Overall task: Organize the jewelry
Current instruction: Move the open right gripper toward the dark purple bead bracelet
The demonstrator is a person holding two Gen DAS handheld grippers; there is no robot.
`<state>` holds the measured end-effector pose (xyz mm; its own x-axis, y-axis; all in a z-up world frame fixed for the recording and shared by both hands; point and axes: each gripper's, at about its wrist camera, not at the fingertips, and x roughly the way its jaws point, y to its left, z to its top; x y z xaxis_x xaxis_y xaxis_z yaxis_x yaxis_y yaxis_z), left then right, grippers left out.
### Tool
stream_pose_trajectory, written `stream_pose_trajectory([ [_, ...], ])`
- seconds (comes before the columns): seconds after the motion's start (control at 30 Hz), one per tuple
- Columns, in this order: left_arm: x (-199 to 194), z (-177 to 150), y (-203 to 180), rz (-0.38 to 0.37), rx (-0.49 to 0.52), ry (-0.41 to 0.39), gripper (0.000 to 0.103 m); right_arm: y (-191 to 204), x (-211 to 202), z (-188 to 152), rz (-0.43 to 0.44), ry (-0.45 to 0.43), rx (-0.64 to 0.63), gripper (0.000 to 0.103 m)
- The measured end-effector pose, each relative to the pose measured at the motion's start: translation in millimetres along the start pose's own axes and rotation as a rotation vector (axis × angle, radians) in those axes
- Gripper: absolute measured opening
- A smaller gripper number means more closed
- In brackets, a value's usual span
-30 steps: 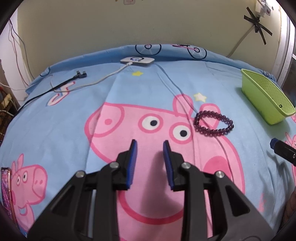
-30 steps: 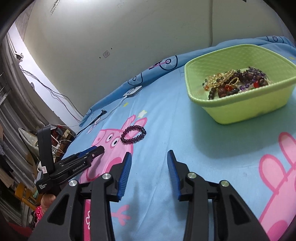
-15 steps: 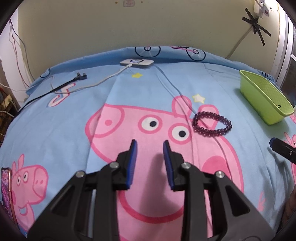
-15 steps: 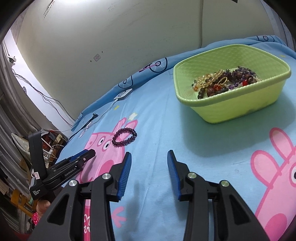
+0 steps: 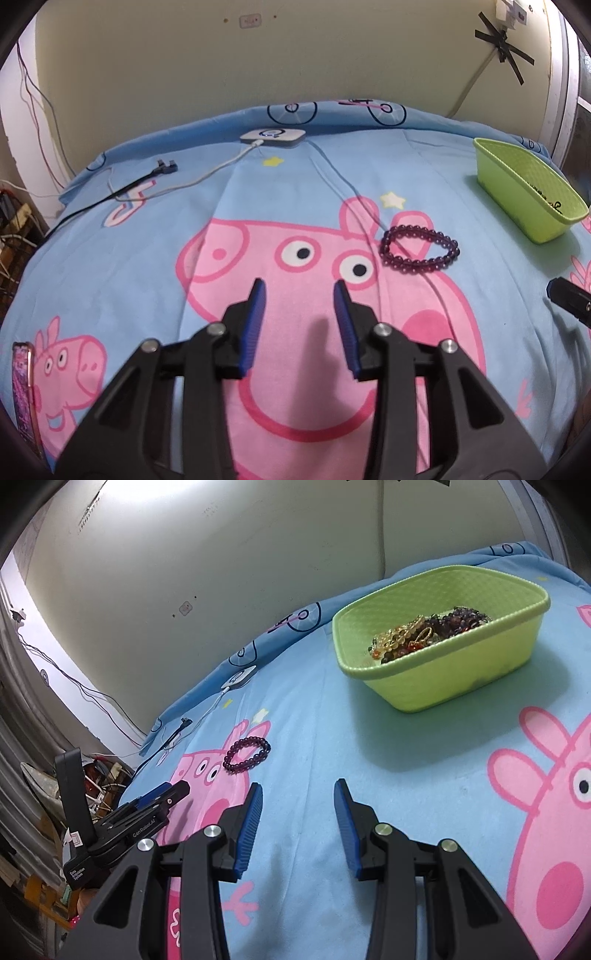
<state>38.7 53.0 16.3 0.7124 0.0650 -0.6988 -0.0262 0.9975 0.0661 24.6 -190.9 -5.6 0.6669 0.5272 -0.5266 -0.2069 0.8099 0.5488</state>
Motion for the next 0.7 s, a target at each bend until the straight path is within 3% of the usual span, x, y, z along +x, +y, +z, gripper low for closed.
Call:
stream_pose_trajectory([
  [0.7,-0.3,-0.5,-1.2,-0.005,-0.007,0.002,0.036,-1.7,3.8,0.3,-0.015,-0.002,0.034,0.022],
])
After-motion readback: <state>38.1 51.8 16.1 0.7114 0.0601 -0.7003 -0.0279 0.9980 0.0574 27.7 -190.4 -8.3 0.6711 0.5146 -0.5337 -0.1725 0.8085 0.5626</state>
